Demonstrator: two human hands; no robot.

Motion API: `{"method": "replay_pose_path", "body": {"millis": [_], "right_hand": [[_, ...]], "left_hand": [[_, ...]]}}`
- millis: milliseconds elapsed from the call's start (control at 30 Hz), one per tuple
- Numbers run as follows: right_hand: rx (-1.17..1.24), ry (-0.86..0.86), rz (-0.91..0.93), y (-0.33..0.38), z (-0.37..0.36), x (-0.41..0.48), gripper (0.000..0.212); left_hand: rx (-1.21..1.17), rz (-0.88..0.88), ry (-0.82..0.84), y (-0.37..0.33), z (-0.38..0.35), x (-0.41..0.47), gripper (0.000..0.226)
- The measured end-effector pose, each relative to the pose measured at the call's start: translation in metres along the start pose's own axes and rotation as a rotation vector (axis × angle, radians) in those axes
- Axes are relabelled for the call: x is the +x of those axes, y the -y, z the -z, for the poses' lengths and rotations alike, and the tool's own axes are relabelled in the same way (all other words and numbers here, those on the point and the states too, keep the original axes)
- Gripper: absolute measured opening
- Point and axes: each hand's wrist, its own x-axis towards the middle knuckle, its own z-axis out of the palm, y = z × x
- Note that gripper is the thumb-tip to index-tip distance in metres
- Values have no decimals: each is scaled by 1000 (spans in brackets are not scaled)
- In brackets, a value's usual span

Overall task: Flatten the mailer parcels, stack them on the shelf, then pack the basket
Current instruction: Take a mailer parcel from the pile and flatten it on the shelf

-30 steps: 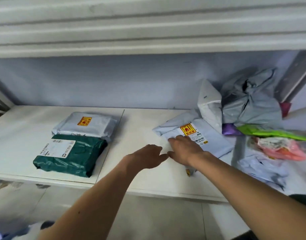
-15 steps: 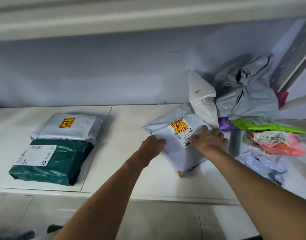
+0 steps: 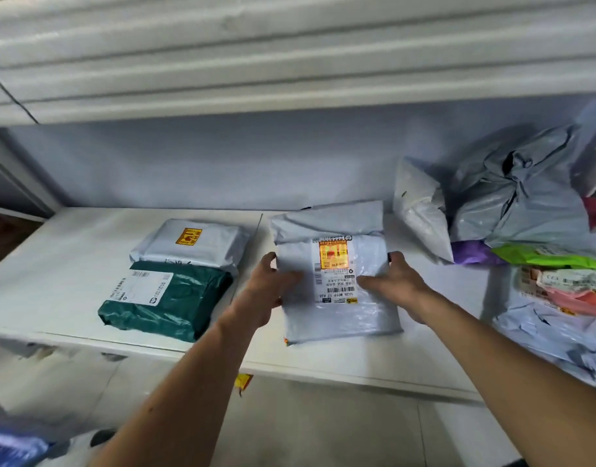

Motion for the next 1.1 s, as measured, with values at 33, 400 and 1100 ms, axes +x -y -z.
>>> {"method": "replay_pose_path", "body": {"millis": [33,400,1100], "right_hand": [[-16,22,29,4,-5,-3,70],[136,201,211,45,-30,-23,73],[458,153,291,73,-24,-31,22]], "left_hand": [[0,-35,33,1,9,-2,47],[360,-91,-100,9,68,-17,106],[-88,-109,111,-39,71,-53,25]]}}
